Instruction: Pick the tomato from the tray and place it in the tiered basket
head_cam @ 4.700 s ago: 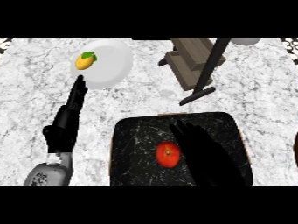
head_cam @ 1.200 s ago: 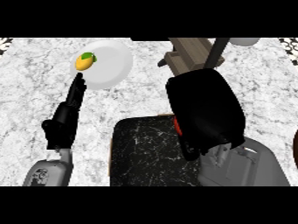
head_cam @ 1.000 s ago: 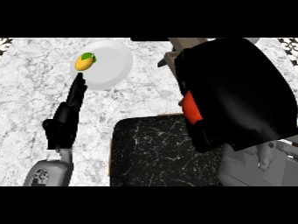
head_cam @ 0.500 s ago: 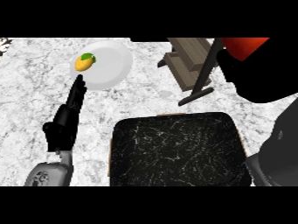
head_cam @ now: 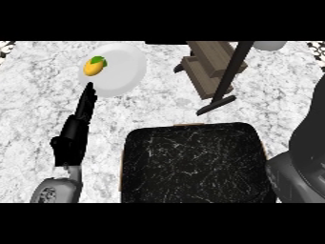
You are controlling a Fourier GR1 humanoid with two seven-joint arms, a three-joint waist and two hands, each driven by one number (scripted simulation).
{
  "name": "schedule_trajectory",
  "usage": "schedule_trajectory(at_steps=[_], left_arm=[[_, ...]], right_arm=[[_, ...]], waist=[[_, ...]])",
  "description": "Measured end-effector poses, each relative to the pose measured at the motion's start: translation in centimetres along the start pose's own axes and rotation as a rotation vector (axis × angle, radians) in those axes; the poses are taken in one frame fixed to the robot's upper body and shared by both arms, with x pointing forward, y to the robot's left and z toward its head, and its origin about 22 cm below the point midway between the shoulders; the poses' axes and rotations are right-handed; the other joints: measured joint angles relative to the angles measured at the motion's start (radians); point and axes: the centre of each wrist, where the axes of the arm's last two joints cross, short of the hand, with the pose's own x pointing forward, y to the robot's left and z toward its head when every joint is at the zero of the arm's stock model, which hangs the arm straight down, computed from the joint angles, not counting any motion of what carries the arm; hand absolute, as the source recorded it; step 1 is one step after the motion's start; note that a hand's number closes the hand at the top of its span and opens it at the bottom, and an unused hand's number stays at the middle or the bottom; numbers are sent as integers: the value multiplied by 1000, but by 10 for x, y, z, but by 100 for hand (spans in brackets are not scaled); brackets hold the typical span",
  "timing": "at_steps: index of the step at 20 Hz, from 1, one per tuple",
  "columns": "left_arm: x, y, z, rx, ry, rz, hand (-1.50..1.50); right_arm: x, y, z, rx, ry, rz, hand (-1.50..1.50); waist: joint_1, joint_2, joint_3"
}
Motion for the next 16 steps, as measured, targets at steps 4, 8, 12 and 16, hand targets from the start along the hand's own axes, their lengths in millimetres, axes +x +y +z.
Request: schedule_trajectory(at_steps=[4,8,12,16], left_arm=[[-1,-3,0,2,-9,4,0],[3,-2,-4,0,-13,5,0],[8,-3,-11,-3,-15,3,0],[6,0,-5,-9,-7,4,0]], right_arm=[[-4,-4,-16,10,63,12,150],[-9,-2,-35,5,118,61,150],[-18,1,-53,-22,126,83,150],[-36,12,-71,-43,122,108,150]], waist=[[2,4,0],[7,9,0],[10,11,0],[10,10,0]])
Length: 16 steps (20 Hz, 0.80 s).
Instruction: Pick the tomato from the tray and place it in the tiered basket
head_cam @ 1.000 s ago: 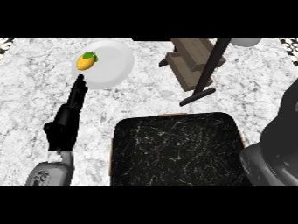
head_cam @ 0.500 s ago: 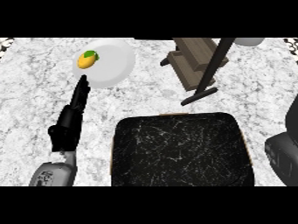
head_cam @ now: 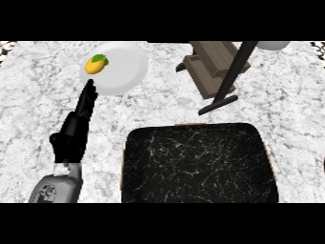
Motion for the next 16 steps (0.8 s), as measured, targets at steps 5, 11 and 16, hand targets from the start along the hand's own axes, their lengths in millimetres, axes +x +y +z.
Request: schedule_trajectory(at_steps=[5,11,16], left_arm=[[0,0,0,-2,0,2,0],[2,1,1,2,-2,-3,0],[1,0,3,7,1,-4,0]], right_arm=[[-13,21,-27,20,56,-84,-150],[-25,41,-46,67,96,-293,-150],[-42,35,-49,14,108,-481,-150]], waist=[[3,1,0],[0,-2,1],[-4,-3,0]])
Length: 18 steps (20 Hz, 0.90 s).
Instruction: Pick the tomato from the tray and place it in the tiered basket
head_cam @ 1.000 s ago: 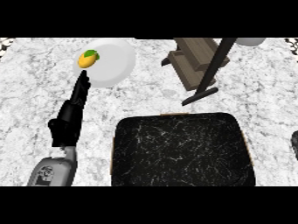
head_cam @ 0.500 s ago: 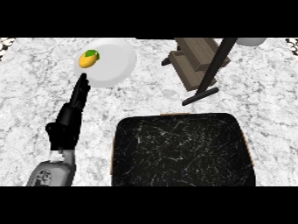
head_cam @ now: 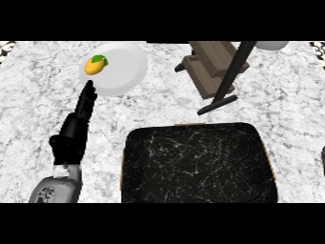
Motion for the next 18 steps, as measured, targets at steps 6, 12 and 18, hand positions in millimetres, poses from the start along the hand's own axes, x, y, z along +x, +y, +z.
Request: schedule_trajectory(at_steps=[6,12,18], left_arm=[[-2,0,-1,2,6,6,0],[0,7,-4,19,10,2,0],[-4,10,-3,33,21,1,0]], right_arm=[[-32,-51,1,-149,96,-178,-150],[-99,-106,8,-222,205,-345,-150],[-200,-153,38,-242,222,-442,-150]], waist=[[-8,-1,0],[-22,-5,1],[-41,-9,2]])
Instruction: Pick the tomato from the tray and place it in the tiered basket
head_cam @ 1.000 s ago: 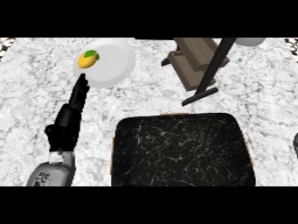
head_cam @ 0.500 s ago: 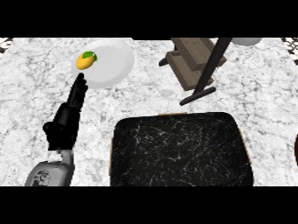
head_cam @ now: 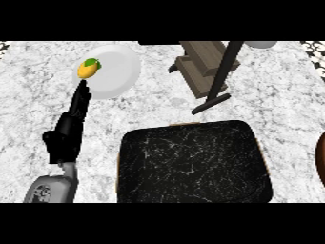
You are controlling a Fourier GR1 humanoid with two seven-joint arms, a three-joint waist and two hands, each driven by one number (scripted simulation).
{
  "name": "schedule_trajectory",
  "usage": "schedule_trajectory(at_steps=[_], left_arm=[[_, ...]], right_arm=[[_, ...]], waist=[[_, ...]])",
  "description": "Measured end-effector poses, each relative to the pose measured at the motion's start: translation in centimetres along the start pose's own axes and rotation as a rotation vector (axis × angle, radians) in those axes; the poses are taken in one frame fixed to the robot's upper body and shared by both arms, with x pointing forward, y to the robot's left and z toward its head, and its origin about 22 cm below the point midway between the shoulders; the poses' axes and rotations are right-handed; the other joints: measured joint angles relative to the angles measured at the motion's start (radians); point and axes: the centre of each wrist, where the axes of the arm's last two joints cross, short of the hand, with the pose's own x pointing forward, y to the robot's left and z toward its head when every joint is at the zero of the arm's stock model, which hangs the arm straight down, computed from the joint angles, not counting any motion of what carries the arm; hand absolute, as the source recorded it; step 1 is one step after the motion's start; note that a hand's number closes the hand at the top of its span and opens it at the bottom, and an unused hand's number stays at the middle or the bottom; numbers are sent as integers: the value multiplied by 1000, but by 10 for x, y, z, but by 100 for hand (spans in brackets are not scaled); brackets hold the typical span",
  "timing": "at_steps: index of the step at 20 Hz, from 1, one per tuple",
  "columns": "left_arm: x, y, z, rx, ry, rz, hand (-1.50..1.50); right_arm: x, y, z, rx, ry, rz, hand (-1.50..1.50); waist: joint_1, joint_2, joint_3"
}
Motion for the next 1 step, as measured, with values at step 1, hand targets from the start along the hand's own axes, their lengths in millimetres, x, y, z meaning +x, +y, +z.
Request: schedule_trajectory(at_steps=[1], left_arm=[[1,1,2,3,-1,1,0]], right_arm=[[-12,-13,2,3,2,-10,-150]], waist=[[0,-1,0]])
